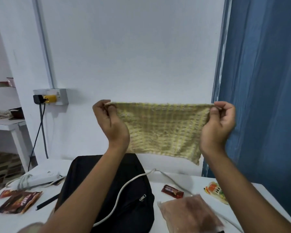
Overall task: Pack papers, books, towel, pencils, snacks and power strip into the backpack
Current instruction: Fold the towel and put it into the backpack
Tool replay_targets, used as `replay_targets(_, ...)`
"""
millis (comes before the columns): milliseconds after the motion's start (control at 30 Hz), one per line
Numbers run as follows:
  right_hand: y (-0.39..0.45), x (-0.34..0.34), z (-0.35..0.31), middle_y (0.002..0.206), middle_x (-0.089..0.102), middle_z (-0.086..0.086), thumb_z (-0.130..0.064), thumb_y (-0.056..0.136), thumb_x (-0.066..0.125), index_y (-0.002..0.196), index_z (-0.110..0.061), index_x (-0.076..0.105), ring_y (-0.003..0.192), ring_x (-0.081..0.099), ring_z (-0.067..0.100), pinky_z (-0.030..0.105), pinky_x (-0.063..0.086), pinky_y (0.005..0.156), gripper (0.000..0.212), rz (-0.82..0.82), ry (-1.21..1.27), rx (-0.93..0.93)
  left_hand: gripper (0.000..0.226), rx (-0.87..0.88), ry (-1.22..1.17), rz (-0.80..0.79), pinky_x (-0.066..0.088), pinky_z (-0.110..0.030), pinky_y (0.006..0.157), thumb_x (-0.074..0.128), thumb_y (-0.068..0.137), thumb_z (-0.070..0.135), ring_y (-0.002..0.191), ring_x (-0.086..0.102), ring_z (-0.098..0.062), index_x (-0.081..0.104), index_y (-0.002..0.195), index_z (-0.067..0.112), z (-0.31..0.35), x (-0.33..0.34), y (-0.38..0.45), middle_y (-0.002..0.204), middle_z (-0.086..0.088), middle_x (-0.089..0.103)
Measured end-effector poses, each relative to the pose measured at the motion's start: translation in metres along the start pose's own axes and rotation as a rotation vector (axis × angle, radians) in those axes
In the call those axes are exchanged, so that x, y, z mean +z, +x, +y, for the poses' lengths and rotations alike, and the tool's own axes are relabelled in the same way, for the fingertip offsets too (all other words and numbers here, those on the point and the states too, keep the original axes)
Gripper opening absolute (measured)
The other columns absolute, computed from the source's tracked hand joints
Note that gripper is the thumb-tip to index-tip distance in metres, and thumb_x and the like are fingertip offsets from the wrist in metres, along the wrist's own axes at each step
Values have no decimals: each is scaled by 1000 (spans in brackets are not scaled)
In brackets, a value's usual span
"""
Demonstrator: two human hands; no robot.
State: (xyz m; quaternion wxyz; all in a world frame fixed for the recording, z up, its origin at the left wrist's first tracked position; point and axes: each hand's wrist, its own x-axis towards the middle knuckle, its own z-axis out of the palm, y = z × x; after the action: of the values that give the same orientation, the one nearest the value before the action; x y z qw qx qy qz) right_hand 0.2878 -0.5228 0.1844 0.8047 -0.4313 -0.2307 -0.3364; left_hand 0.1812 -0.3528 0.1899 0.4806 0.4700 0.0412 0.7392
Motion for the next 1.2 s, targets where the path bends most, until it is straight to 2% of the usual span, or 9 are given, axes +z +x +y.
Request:
replay_targets(67, -2, 11, -21, 83, 49, -1, 7, 85, 39, 89, -18, 50, 72, 49, -4, 11, 39, 69, 27, 40, 181, -38, 24, 13, -138, 15, 37, -15, 68, 37, 84, -1, 72, 46, 0, 48, 89, 19, 20, 9, 0, 84, 4, 46)
replay_targets(200, -6, 30, -51, 81, 51, 6, 5, 82, 41, 85, -14, 54, 75, 49, 11, 19, 39, 68, 23, -49, 439, -6, 17, -346, -437, -219, 34, -29, 57, 37, 82, 10, 60, 42, -18, 52, 78, 17, 46, 25, 5, 66, -3, 49)
replay_targets(400, -22, 45, -73, 81, 58, 7, 3, 89, 45, 82, -15, 64, 73, 53, 25, 36, 44, 69, 27, -509, 575, 298, 10, -631, -627, -632, 33, -29, 54, 40, 83, 10, 58, 35, -21, 48, 77, 9, 77, 38, -14, 63, -9, 41)
replay_targets(533, -25, 46, -82, 83, 67, 2, 5, 87, 56, 92, -11, 64, 81, 65, 16, 25, 54, 74, 19, -604, 530, 296, 26, -521, -498, -730, 50, -28, 70, 37, 89, 2, 79, 61, -19, 59, 78, 10, 83, 33, -16, 91, -10, 60)
replay_targets(667, -23, 44, -89, 81, 69, 2, -6, 74, 65, 83, -11, 66, 78, 65, 17, 25, 55, 70, 10, -608, 540, 309, 24, -575, -528, -805, 52, -33, 89, 46, 89, 7, 107, 61, -22, 69, 88, 15, 88, 34, -14, 124, -10, 60)
replay_targets(833, -25, 45, -91, 81, 64, 3, -11, 84, 63, 88, -13, 60, 76, 61, 17, 27, 54, 69, 5, -655, 441, 260, 32, -622, -540, -831, 56, -21, 74, 43, 98, 3, 82, 68, -11, 61, 122, 16, 88, 36, -14, 104, -4, 67)
replay_targets(1000, -12, 43, -77, 75, 63, 7, -4, 90, 60, 88, -12, 58, 69, 61, 14, 29, 50, 65, 9, -585, 143, 125, 25, -449, -24, -691, 52, -35, 73, 68, 86, 31, 89, 66, -19, 62, 106, 17, 83, 26, 3, 103, -7, 66)
replay_targets(1067, -7, 40, -73, 76, 61, 2, -4, 89, 61, 88, -13, 58, 69, 59, 8, 24, 49, 66, 10, -559, 66, 86, 34, -485, -21, -840, 50, -33, 61, 68, 79, 44, 76, 64, -17, 59, 97, 17, 86, 14, 11, 90, 0, 68)
replay_targets(1200, 1, 34, -67, 80, 61, -1, -5, 89, 62, 84, -17, 59, 71, 58, 5, 19, 49, 63, 14, -538, -5, 80, 58, -158, 197, -1250, 54, -27, 59, 84, 63, 34, 88, 65, -18, 48, 107, 24, 88, -12, 12, 117, 6, 60)
